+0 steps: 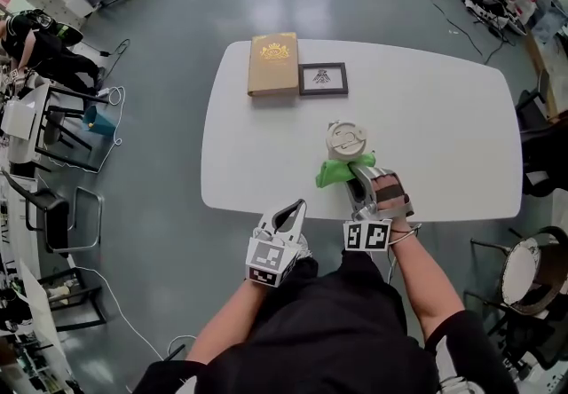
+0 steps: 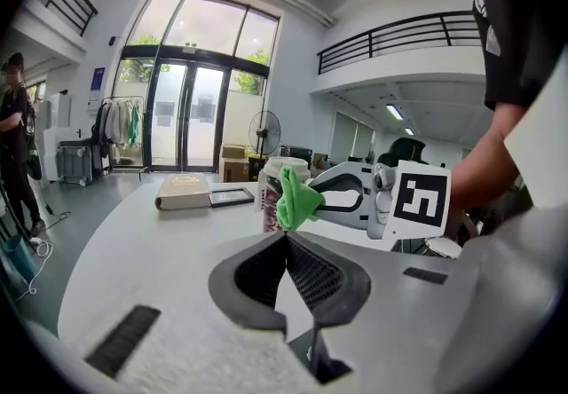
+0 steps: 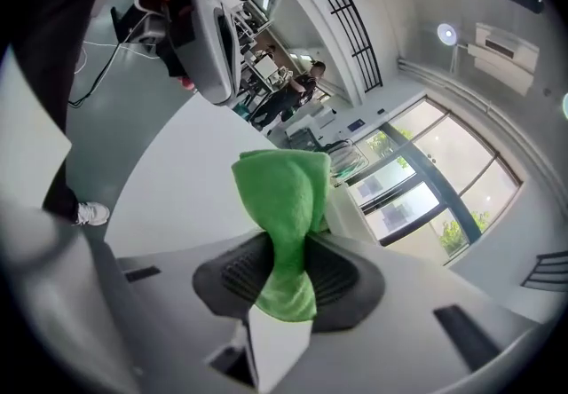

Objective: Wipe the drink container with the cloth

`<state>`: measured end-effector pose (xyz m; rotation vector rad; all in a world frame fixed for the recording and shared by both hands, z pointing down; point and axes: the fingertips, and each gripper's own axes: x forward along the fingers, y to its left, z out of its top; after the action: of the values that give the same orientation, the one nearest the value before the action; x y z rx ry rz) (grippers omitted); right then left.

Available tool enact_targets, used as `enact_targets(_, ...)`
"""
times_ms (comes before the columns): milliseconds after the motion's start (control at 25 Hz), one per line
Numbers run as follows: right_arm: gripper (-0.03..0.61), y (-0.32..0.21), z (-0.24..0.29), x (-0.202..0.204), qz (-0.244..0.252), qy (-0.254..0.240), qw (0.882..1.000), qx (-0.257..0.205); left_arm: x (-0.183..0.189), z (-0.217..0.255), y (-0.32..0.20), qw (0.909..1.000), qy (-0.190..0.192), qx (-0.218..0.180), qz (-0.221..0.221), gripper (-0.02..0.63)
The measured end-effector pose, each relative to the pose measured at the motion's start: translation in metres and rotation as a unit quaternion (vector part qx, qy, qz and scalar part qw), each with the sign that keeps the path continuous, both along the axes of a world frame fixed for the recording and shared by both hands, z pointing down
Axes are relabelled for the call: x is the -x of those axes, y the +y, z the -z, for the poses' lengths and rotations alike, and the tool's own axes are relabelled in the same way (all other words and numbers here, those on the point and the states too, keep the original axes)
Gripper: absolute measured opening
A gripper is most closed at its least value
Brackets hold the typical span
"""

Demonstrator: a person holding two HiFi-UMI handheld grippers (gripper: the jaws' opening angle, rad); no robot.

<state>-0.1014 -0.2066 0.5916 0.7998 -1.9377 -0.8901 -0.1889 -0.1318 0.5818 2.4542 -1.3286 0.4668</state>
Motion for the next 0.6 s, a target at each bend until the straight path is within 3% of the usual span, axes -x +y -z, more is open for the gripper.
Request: enact_targets(600, 0.12, -0.002, -0.075, 0.0, -0.094, 0.054, 0.991, 0.077, 0.049, -0.02, 0.011, 0.9998, -0.009, 0.014, -0.008, 0.009)
